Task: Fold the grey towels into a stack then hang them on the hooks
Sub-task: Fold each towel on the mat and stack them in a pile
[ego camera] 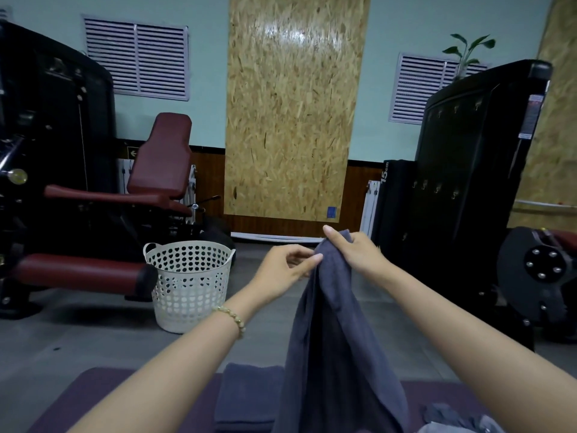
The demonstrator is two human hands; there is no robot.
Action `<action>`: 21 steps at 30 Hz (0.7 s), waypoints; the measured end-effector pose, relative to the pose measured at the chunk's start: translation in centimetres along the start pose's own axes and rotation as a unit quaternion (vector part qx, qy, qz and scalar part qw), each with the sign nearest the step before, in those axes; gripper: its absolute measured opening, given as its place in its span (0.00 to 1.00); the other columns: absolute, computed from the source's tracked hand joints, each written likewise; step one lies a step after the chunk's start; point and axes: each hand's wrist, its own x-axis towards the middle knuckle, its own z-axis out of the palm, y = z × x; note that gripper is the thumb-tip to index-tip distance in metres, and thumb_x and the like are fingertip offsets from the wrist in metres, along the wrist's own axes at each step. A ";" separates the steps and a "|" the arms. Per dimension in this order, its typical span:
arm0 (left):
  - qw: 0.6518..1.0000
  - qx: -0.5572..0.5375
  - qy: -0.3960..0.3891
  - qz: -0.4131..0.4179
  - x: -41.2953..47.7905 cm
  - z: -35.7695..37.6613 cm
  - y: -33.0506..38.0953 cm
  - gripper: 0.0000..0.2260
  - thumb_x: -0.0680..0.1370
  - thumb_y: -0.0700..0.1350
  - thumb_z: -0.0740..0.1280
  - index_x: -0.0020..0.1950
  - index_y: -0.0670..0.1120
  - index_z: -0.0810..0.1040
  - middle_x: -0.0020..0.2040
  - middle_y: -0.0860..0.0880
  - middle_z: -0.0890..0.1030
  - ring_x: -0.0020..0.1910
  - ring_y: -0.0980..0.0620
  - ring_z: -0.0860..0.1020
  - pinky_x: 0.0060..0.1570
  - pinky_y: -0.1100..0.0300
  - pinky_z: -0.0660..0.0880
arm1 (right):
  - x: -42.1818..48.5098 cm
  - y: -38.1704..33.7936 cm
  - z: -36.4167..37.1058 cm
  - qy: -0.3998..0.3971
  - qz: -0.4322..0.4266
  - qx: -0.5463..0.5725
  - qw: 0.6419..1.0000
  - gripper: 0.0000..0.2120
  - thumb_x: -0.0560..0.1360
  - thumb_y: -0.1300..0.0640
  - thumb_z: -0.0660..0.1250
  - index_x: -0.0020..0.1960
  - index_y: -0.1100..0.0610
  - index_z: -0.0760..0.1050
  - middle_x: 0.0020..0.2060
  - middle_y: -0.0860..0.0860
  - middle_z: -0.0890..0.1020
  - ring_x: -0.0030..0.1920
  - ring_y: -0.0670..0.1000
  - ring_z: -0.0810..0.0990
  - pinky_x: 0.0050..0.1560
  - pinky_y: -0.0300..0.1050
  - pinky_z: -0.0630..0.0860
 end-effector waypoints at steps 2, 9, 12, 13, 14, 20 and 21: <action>0.999 0.017 0.029 0.000 0.3 0.9 -1.0 0.05 0.73 0.49 0.72 0.39 0.50 0.80 0.31 0.56 0.80 0.30 0.61 0.76 0.34 0.65 0.73 | -0.5 0.2 -0.2 -0.033 0.020 -0.026 0.999 0.24 0.78 0.42 0.60 0.34 0.60 0.72 0.27 0.53 0.71 0.28 0.46 0.70 0.30 0.36 0.64; 0.999 -0.030 -0.009 -0.041 0.6 2.2 -1.1 0.10 0.79 0.47 0.65 0.38 0.48 0.78 0.31 0.56 0.78 0.33 0.61 0.74 0.37 0.60 0.74 | -1.9 2.3 0.1 -0.080 0.137 0.128 0.979 0.29 0.74 0.34 0.58 0.55 0.57 0.80 0.52 0.52 0.84 0.56 0.50 0.81 0.59 0.43 0.73; 0.992 -0.080 0.017 -0.094 0.9 1.4 -1.3 0.12 0.80 0.48 0.62 0.43 0.43 0.80 0.40 0.48 0.80 0.41 0.54 0.77 0.41 0.60 0.75 | -3.5 3.9 0.5 -0.197 0.143 0.162 0.956 0.26 0.69 0.33 0.60 0.58 0.49 0.77 0.55 0.46 0.83 0.57 0.46 0.80 0.58 0.43 0.75; 0.990 -0.085 0.035 -0.106 1.1 0.9 -1.4 0.14 0.80 0.50 0.62 0.45 0.41 0.80 0.42 0.46 0.80 0.42 0.53 0.77 0.42 0.60 0.74 | -4.0 4.6 0.7 -0.231 0.142 0.150 0.951 0.26 0.68 0.35 0.64 0.57 0.51 0.77 0.56 0.48 0.83 0.57 0.46 0.80 0.58 0.42 0.74; 0.988 -0.085 0.053 -0.116 1.2 0.3 -1.6 0.18 0.80 0.53 0.62 0.46 0.39 0.80 0.43 0.45 0.81 0.43 0.52 0.77 0.44 0.58 0.73 | -4.4 5.0 0.9 -0.251 0.145 0.140 0.947 0.26 0.67 0.36 0.66 0.56 0.53 0.79 0.55 0.49 0.83 0.57 0.48 0.80 0.58 0.43 0.74; 0.984 -0.050 0.077 -0.149 1.3 -2.3 -2.5 0.23 0.79 0.58 0.60 0.51 0.38 0.81 0.44 0.44 0.80 0.44 0.49 0.76 0.47 0.57 0.71 | -4.1 5.2 0.7 -0.175 0.127 0.188 0.958 0.17 0.77 0.44 0.59 0.58 0.51 0.79 0.51 0.50 0.84 0.51 0.49 0.81 0.56 0.46 0.75; 0.984 -0.049 0.071 -0.155 1.5 -2.4 -2.7 0.22 0.80 0.57 0.59 0.52 0.39 0.81 0.46 0.45 0.82 0.45 0.51 0.78 0.48 0.59 0.73 | -3.9 5.2 0.7 -0.169 0.120 0.184 0.961 0.16 0.79 0.45 0.58 0.59 0.51 0.78 0.53 0.49 0.83 0.53 0.49 0.81 0.57 0.46 0.75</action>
